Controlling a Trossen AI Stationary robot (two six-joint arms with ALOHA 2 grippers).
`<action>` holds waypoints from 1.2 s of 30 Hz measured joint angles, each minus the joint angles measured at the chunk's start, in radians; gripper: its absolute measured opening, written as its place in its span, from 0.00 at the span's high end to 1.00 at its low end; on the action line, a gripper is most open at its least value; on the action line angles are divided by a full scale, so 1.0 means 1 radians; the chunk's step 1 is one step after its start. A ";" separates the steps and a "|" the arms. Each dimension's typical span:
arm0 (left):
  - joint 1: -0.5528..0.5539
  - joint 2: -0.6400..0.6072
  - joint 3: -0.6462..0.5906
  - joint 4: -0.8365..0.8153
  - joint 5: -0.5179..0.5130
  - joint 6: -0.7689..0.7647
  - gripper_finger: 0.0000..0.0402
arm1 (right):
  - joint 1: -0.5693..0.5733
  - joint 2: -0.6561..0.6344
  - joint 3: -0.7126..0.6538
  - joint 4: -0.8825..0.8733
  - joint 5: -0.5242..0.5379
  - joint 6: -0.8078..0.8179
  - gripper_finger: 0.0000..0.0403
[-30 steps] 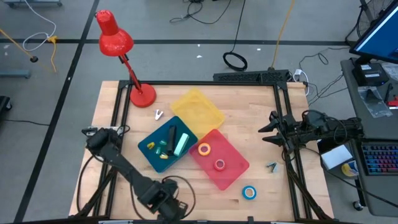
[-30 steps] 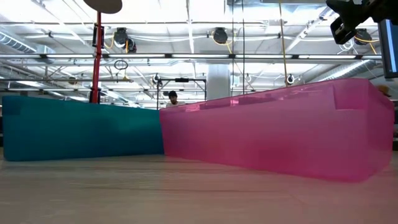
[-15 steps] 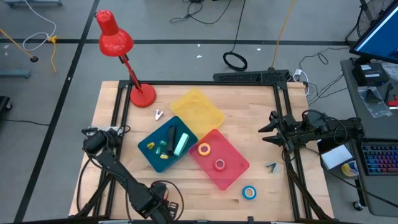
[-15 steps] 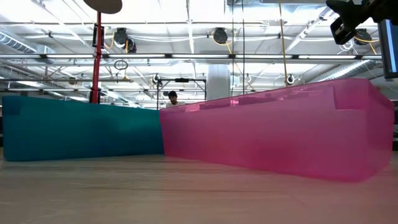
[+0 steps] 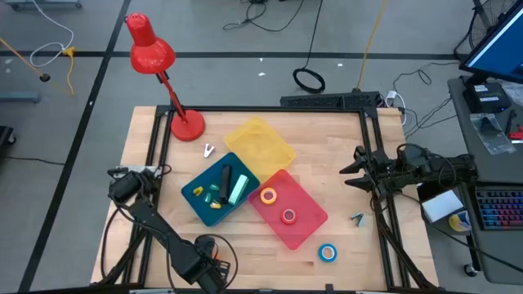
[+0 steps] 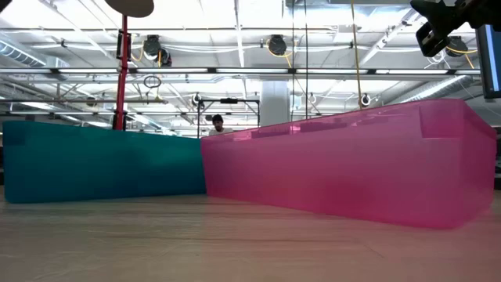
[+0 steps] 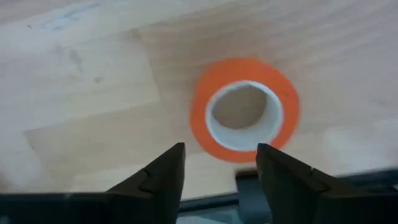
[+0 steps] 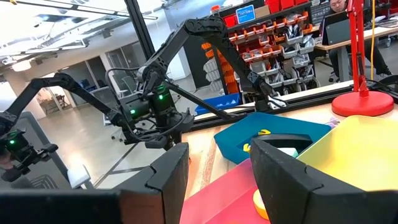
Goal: Pick and place Stapler, Stapler remover, tape
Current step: Put the orange tape into the red bin
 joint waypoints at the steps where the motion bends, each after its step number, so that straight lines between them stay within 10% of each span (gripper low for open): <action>1: 0.000 0.000 -0.008 0.000 -0.001 0.000 0.49 | 0.000 0.000 0.000 0.001 0.000 0.000 0.59; 12: 0.010 -0.003 -0.178 0.257 0.030 -0.001 0.47 | 0.000 0.000 0.000 0.007 0.001 0.004 0.59; 20: 0.039 -0.022 -0.202 0.289 0.037 0.063 0.87 | 0.000 0.000 0.000 0.007 0.001 0.039 0.59; 30: 0.192 -0.246 -0.198 0.606 -0.551 0.534 0.91 | 0.000 0.000 0.000 0.006 0.001 0.050 0.59; 36: 0.400 -0.296 -0.198 0.896 -0.592 1.004 0.91 | 0.000 0.000 0.000 0.006 0.001 0.051 0.59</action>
